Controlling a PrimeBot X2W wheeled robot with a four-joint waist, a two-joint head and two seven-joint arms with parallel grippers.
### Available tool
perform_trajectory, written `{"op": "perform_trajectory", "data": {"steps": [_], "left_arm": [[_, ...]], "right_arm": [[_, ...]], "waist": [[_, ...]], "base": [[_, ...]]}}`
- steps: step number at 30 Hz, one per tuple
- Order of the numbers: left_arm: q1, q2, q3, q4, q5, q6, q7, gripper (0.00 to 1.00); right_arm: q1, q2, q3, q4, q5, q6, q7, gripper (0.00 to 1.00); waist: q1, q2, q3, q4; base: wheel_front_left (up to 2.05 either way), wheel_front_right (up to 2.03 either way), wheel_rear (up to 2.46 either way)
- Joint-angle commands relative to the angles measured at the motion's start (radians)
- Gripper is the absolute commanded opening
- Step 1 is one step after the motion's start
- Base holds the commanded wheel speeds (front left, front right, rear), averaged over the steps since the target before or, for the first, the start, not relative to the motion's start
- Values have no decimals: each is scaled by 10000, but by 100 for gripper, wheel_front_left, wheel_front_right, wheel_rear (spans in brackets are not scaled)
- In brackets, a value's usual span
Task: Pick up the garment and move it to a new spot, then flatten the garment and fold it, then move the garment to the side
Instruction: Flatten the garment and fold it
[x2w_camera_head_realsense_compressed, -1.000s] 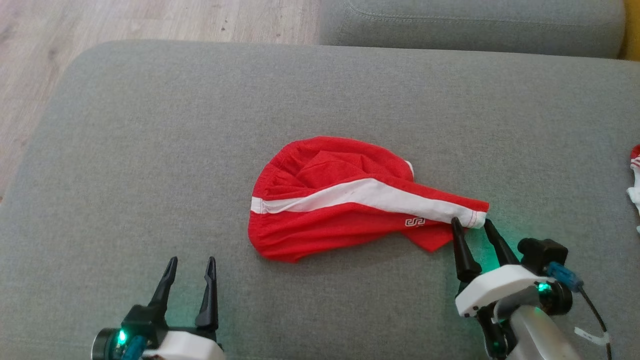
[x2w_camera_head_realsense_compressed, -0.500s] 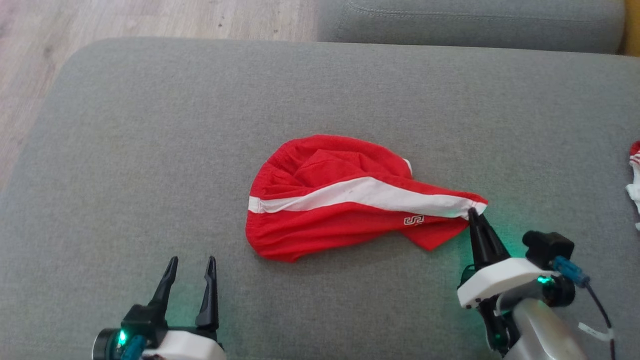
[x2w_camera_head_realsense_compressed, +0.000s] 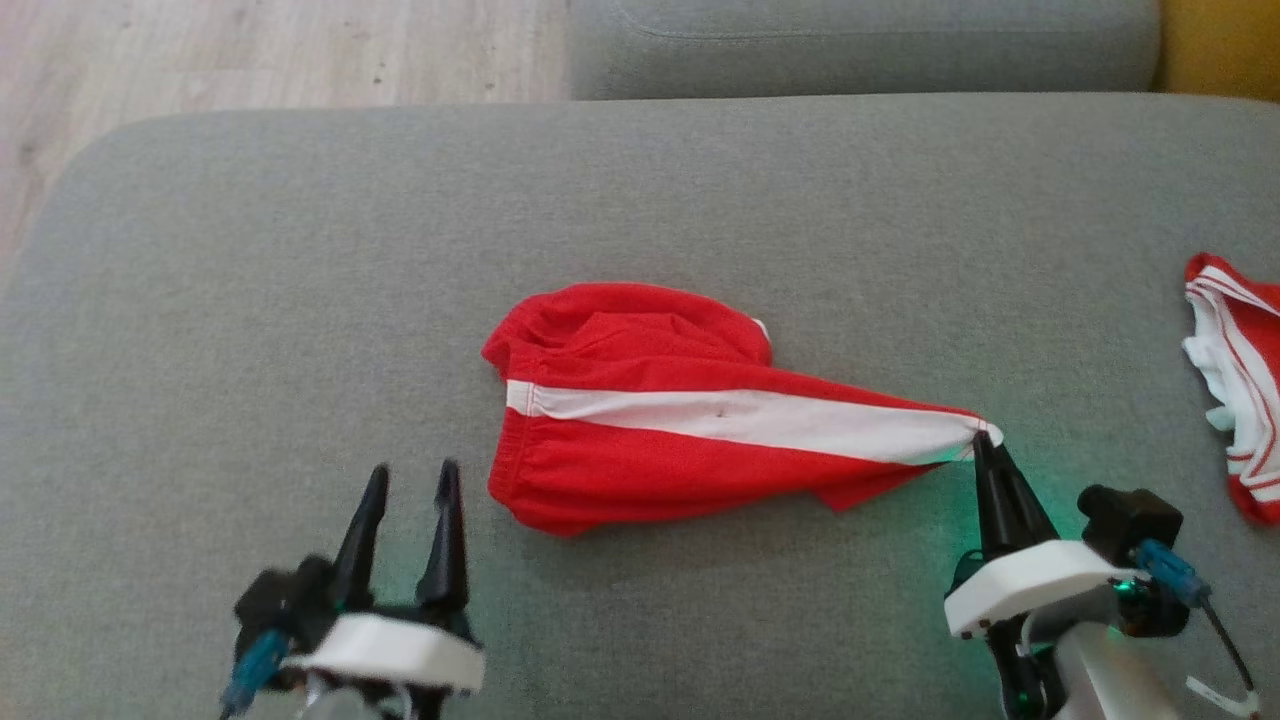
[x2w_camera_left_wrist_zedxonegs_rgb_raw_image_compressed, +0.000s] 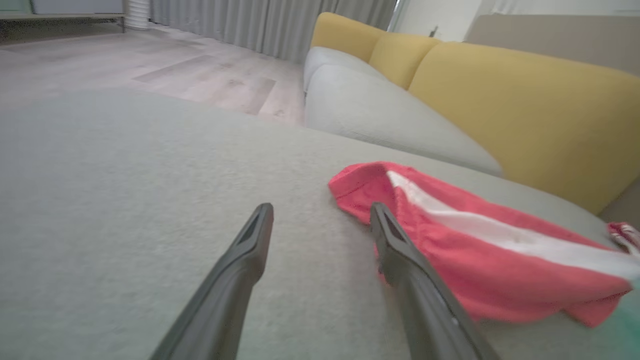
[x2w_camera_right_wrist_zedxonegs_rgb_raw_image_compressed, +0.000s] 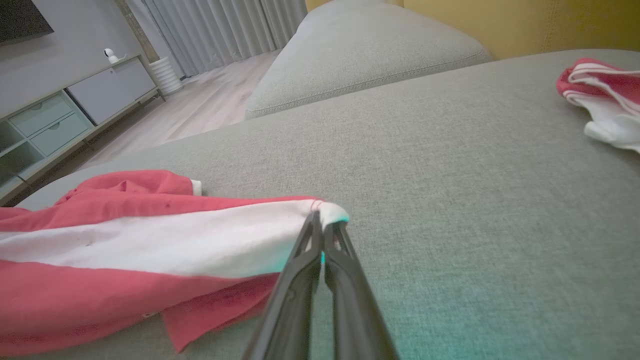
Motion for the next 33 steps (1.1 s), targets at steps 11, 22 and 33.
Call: {"op": "perform_trajectory", "data": {"steps": [11, 22, 33], "left_arm": [[-3024, 709, -2841, 1290, -3391, -76, -122, 100], [-3989, 1422, -4619, 2211, -5046, -77, -122, 100], [-4296, 1794, -5205, 2225, -5364, -78, -122, 0]], "right_arm": [[-162, -22, 536, -467, -99, -7, -65, 0], [-260, -22, 643, -481, -33, -7, -65, 0], [-426, -22, 793, -439, 50, -7, -65, 0]], "waist": [[1, 0, 407, -468], [1, 0, 606, -512], [1, 0, 671, -565]], "base": [[0, 0, 0], [0, 0, 0], [0, 0, 0]]}}
